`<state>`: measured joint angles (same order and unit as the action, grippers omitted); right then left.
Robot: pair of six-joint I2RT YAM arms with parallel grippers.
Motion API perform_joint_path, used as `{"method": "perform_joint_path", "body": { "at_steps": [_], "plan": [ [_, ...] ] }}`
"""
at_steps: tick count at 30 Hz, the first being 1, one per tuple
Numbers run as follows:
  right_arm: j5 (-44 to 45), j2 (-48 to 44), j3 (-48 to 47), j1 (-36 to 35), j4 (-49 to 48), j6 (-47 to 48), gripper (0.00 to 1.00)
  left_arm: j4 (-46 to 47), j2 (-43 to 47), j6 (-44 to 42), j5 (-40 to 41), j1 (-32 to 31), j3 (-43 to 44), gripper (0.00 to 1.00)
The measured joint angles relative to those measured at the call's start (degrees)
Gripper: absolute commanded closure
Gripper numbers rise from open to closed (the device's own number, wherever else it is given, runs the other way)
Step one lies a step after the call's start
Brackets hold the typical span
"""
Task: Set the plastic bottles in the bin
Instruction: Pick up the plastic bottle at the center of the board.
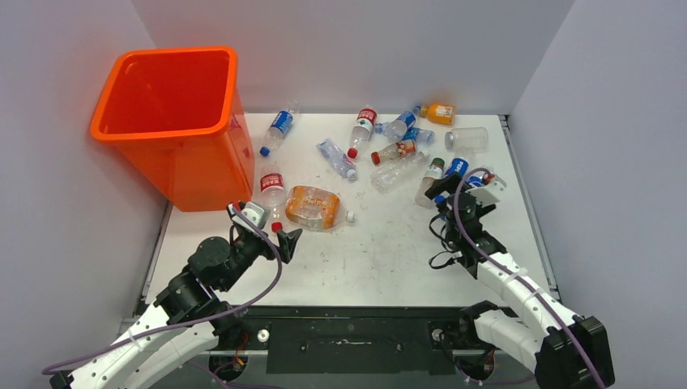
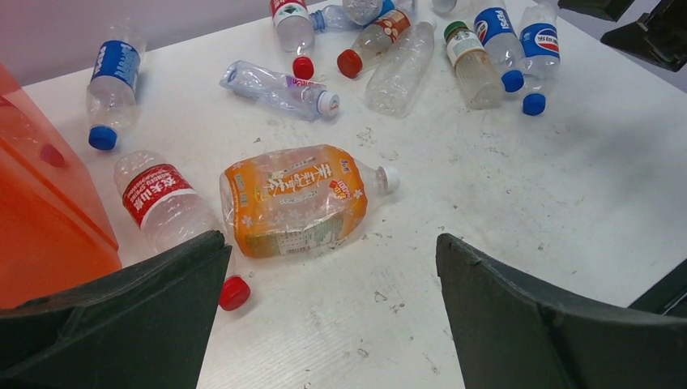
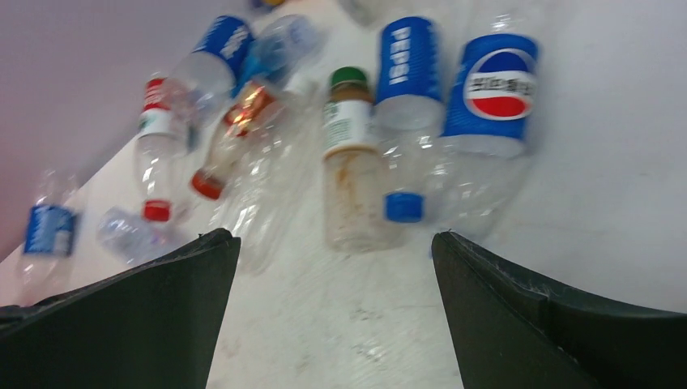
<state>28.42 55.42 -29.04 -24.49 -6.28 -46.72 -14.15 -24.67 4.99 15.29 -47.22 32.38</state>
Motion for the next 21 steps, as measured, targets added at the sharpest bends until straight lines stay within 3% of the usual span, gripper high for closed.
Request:
{"method": "perform_joint_path", "body": {
  "at_steps": [7, 21],
  "plan": [
    [-1.4, 1.0, -0.3, 18.0, 8.5, -0.2, 0.08, 0.0, 0.5, 0.3, 0.0, 0.0, 0.0, 0.00],
    [-9.0, 21.3, -5.6, 26.5, 3.1, 0.0, 0.09, -0.2, 0.5, 0.4, 0.0, 0.0, 0.0, 0.00]
  ]
}}
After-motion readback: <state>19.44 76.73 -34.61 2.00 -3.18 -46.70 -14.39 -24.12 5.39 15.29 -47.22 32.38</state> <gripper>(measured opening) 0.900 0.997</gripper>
